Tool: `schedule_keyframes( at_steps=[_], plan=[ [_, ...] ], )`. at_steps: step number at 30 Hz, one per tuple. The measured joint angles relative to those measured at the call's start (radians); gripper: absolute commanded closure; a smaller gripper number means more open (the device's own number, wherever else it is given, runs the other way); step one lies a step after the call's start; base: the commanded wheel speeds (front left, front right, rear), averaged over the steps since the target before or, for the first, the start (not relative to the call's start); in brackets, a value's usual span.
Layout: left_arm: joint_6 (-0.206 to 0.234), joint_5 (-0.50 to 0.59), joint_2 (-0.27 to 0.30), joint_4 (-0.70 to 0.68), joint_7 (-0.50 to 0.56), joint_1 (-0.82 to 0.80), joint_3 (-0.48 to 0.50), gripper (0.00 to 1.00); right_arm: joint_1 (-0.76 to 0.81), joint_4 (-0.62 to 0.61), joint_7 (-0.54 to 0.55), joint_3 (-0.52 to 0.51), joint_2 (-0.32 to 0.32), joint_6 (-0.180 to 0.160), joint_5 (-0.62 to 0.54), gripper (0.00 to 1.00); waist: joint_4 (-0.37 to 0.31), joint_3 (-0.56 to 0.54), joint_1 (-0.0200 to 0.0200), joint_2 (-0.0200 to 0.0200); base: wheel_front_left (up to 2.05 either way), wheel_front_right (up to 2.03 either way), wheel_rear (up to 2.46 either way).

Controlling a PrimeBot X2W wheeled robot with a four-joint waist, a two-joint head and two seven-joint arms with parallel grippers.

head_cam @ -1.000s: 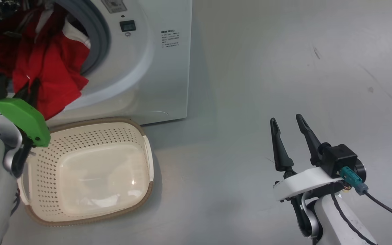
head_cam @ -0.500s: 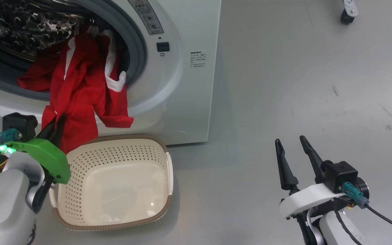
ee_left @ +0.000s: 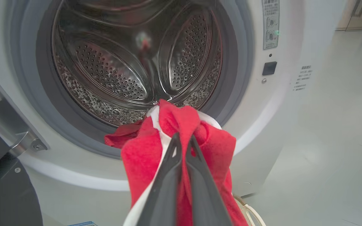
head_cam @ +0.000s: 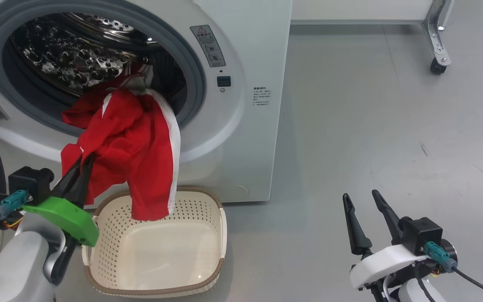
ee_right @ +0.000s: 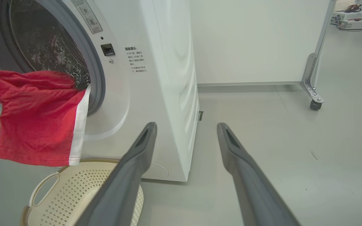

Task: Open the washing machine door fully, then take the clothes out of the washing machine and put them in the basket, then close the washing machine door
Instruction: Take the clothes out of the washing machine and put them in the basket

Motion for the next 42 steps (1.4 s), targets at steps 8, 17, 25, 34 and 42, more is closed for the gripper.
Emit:
schedule_keyframes(
  at_steps=[8,17,25,34,42],
  plan=[
    [0.0,0.003,-0.004,-0.073,-0.007,0.066,0.045,1.0,0.022,0.005,0.0,0.0,0.0,0.013,0.0,0.0,0.008,-0.038,0.0,0.0,0.0,0.0,0.0],
    [0.026,0.075,-0.021,-0.337,-0.007,0.077,0.21,1.0,0.03,0.005,0.0,-0.01,0.0,0.022,0.0,0.0,0.01,-0.048,0.0,0.0,0.0,0.0,0.0],
    [0.026,0.116,-0.035,-0.381,-0.007,0.165,0.217,1.0,0.034,0.005,0.0,-0.01,0.001,0.025,0.0,0.0,0.005,-0.047,0.0,0.0,0.0,0.0,0.0],
    [0.022,0.13,-0.035,-0.374,-0.007,0.241,0.202,1.0,0.034,0.001,0.0,-0.002,0.005,0.03,-0.002,0.0,-0.016,-0.015,0.0,0.0,0.0,0.0,0.0],
    [0.017,0.153,-0.03,-0.327,-0.007,0.253,0.182,1.0,0.02,-0.009,0.0,0.002,0.009,0.03,-0.012,0.0,-0.039,0.036,0.0,0.0,0.0,0.0,0.0]
  ],
)
